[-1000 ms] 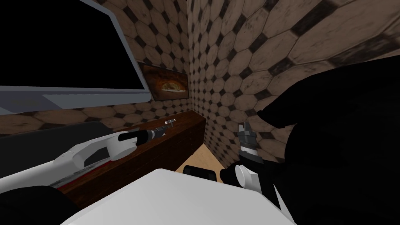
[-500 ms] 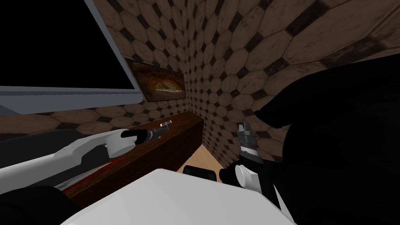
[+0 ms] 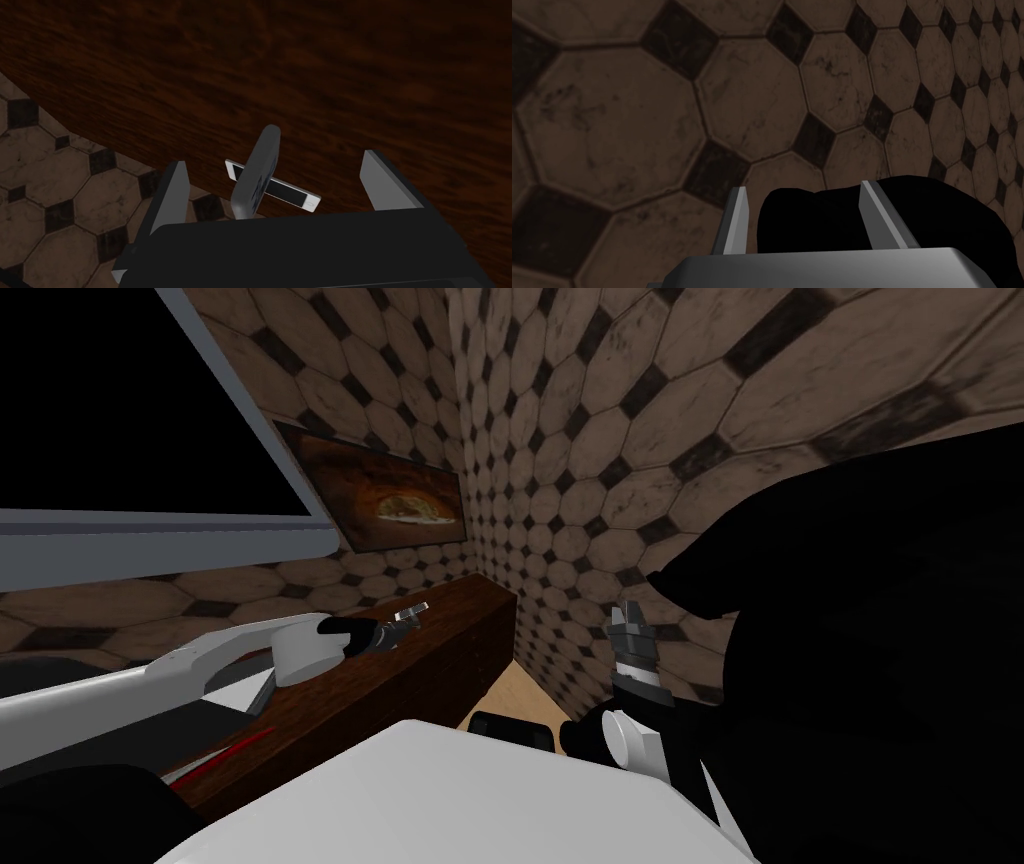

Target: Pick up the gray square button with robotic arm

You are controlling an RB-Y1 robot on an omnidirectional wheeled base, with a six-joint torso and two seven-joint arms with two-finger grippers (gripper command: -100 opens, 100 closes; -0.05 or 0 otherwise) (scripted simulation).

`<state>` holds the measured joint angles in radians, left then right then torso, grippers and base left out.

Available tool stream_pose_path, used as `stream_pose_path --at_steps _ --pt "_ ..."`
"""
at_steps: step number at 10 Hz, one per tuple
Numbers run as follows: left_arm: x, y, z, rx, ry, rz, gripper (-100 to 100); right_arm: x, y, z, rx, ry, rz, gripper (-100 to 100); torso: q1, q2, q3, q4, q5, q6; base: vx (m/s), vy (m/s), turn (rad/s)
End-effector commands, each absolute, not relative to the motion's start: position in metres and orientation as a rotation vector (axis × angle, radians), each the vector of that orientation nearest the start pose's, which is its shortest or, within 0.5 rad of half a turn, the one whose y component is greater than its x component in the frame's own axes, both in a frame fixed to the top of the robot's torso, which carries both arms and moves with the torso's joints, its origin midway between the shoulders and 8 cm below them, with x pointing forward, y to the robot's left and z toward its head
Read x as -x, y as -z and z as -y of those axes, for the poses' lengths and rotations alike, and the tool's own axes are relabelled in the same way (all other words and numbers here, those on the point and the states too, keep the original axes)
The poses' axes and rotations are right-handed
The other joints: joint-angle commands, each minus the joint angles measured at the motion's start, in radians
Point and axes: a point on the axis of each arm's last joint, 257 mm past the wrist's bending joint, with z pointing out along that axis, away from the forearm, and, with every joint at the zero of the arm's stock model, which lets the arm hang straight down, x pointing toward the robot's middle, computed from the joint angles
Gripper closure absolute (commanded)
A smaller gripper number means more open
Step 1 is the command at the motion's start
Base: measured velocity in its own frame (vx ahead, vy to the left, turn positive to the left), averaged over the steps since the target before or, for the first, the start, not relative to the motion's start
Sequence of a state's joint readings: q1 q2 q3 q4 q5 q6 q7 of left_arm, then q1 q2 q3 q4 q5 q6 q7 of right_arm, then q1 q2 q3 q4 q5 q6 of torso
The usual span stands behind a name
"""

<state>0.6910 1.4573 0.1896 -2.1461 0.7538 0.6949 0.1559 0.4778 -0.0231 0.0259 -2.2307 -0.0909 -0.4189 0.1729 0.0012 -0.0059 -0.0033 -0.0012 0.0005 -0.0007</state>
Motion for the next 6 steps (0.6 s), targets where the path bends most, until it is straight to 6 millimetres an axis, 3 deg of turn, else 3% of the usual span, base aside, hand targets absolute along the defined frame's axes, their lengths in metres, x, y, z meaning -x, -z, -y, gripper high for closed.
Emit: stream_pose_path --at_steps 1,6 --pt "-0.328 0.244 -0.487 1.276 0.2 -2.17 -100 -0.368 0.007 0.28 -0.719 -1.21 -0.706 0 0.0 0.0 0.0 0.0 0.0 0.0 0.056 0.011 -0.072" --pt "-0.299 0.249 -0.525 1.336 -0.034 -2.222 -100 -0.368 0.007 0.28 -0.719 -1.21 -0.707 0 0.0 -0.002 -0.001 0.0 0.0 0.0 0.071 0.011 -0.117"
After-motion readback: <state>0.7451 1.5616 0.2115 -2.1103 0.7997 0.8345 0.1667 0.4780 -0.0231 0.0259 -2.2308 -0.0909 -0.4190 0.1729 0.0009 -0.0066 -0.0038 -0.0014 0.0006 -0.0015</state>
